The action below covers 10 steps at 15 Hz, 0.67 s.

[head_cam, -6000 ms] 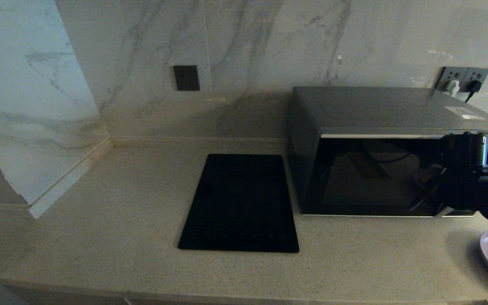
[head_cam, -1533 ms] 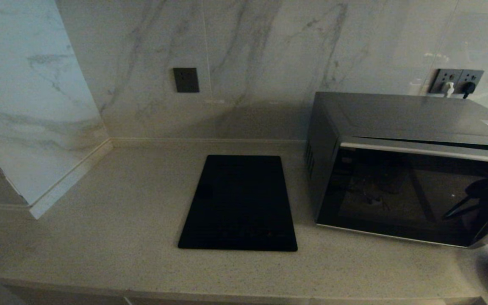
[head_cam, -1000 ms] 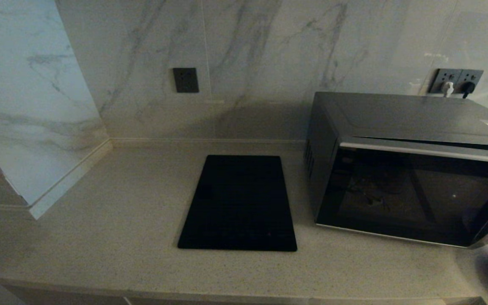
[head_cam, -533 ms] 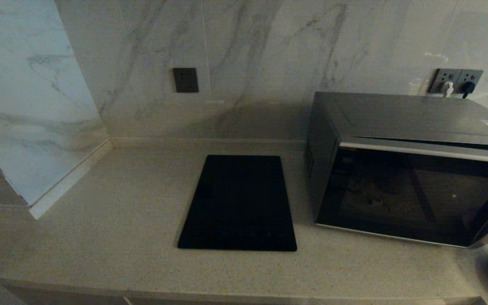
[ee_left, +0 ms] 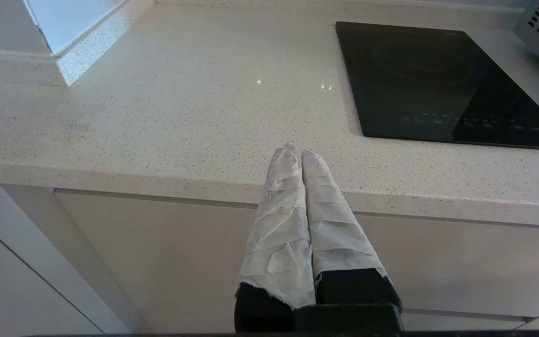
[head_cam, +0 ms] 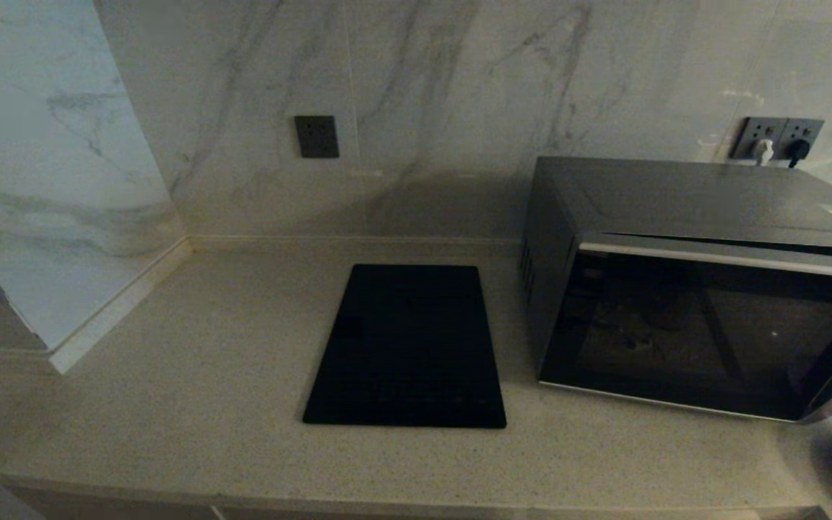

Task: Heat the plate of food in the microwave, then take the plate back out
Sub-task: Open the microwave oven

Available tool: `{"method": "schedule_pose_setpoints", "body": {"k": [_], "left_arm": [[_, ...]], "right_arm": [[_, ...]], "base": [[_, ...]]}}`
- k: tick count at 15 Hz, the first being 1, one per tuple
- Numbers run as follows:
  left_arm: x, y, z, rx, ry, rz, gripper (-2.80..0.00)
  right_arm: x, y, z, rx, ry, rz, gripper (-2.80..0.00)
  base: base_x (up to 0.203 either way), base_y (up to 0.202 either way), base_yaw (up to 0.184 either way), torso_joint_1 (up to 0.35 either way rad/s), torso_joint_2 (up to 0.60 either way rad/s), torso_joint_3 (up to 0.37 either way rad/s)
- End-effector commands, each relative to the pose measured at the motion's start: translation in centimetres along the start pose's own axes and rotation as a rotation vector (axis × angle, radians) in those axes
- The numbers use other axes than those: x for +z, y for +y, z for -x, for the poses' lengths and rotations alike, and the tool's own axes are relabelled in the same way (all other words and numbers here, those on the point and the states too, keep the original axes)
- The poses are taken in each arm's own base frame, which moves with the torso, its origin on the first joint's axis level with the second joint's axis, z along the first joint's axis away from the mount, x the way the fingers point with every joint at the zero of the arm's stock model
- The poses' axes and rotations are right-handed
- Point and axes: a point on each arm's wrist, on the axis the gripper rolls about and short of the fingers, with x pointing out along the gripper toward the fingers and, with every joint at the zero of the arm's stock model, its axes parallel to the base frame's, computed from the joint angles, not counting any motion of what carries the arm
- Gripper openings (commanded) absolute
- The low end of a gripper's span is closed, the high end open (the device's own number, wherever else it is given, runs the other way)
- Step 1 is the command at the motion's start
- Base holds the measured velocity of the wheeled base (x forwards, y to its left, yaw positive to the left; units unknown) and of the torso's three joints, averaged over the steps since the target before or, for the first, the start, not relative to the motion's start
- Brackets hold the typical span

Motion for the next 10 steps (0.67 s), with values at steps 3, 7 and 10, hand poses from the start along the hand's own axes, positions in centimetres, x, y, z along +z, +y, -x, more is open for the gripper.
{"method": "schedule_pose_setpoints", "body": {"k": [3,7,10], "left_arm": [[0.0,0.0,0.0,0.000,0.000,0.001,-2.80],[0.0,0.0,0.0,0.000,0.000,0.001,-2.80],[0.0,0.0,0.0,0.000,0.001,0.001,-2.80]], "right_arm": [[1.1,0.6,-0.2,0.068,0.098,-0.021,-2.80],[2.1,0.6,-2.1,0.025,0.147,-0.079,-2.80],[3.0,-0.2,-5.5,-0.065,0.143,-0.106,-2.80]], "base": [[0.000,0.000,0.000,0.000,0.00,0.000],[0.000,0.000,0.000,0.000,0.00,0.000],[0.000,0.000,0.000,0.000,0.00,0.000]]}}
